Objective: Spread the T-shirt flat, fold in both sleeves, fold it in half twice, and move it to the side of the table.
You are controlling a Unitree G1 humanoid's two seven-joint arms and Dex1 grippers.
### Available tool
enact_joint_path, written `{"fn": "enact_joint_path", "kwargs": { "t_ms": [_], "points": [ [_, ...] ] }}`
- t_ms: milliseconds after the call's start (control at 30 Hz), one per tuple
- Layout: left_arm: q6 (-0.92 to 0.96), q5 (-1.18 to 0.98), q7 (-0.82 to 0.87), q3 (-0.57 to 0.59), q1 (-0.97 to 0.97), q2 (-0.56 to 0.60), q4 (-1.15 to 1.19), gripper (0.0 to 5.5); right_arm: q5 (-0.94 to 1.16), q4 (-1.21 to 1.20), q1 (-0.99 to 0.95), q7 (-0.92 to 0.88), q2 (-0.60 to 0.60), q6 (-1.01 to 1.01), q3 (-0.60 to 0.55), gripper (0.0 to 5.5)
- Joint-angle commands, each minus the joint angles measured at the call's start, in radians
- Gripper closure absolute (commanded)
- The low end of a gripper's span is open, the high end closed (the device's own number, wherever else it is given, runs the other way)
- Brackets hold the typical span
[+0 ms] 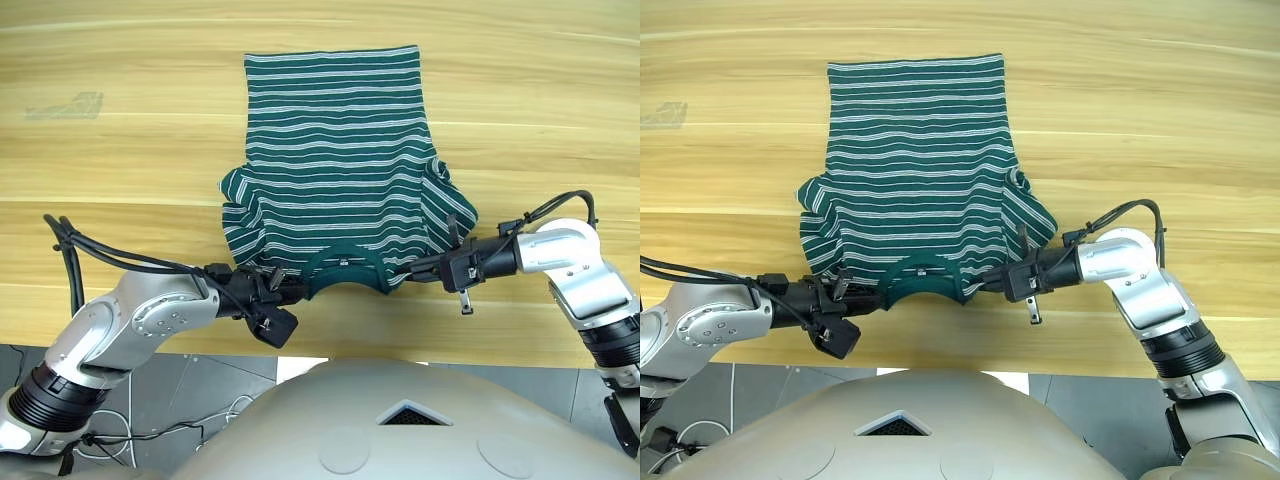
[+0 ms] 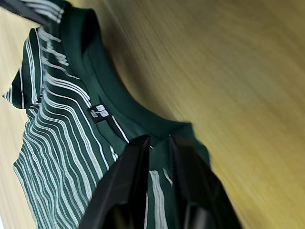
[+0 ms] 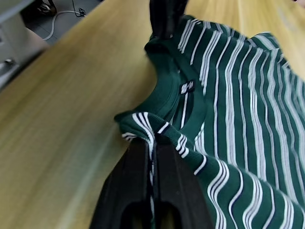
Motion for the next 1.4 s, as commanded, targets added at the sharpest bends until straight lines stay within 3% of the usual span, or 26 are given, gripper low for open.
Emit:
{"fn": "enact_joint_path", "kwargs": {
  "t_ms": [33,167,400,500,633,733,800,867,933,1167,1400],
  "points": [
    [0.013,-0.004,-0.036,0.022,0.052,0.051,-0.018,4.05,0.014,-0.029,0.032,0.01,-0.035,0.033,-0.008,5.5],
    [0.049,-0.059,-0.067,0.041,0.088,0.066,-0.034,3.33,0.063,-0.068,0.068,0.037,-0.068,0.105,-0.019,5.5],
    [0.145,-0.214,-0.131,0.083,0.067,0.067,-0.066,2.13,0.226,-0.131,0.083,0.095,-0.095,0.255,-0.053,4.12],
    [0.24,-0.416,-0.163,0.142,0.067,0.061,-0.103,1.74,0.346,-0.122,0.063,0.066,-0.055,0.344,-0.121,3.74],
    [0.371,-0.749,-0.201,0.266,0.071,0.058,-0.128,1.11,0.432,-0.12,0.062,0.105,-0.069,0.423,-0.157,3.74],
    [0.398,-0.831,-0.174,0.345,0.047,0.028,-0.098,1.07,0.427,-0.101,0.032,0.067,-0.026,0.414,-0.184,3.74],
    [0.32,-0.638,-0.073,0.341,0.011,-0.004,0.004,1.07,0.374,-0.047,-0.011,-0.024,0.054,0.36,-0.201,3.74],
    [0.191,-0.315,0.095,0.293,-0.019,-0.013,0.148,1.07,0.277,0.039,-0.063,-0.146,0.139,0.288,-0.204,3.74],
    [0.139,-0.17,0.2,0.27,-0.018,-0.041,0.226,1.07,0.2,0.126,-0.106,-0.245,0.203,0.224,-0.207,3.74],
    [0.097,0.111,0.422,0.267,-0.004,-0.069,0.367,1.07,0.024,0.346,-0.234,-0.451,0.354,0.054,-0.194,3.74],
    [0.087,0.169,0.44,0.262,-0.009,-0.08,0.397,1.07,-0.111,0.476,-0.262,-0.517,0.408,-0.084,-0.139,3.74]
  ]
}}
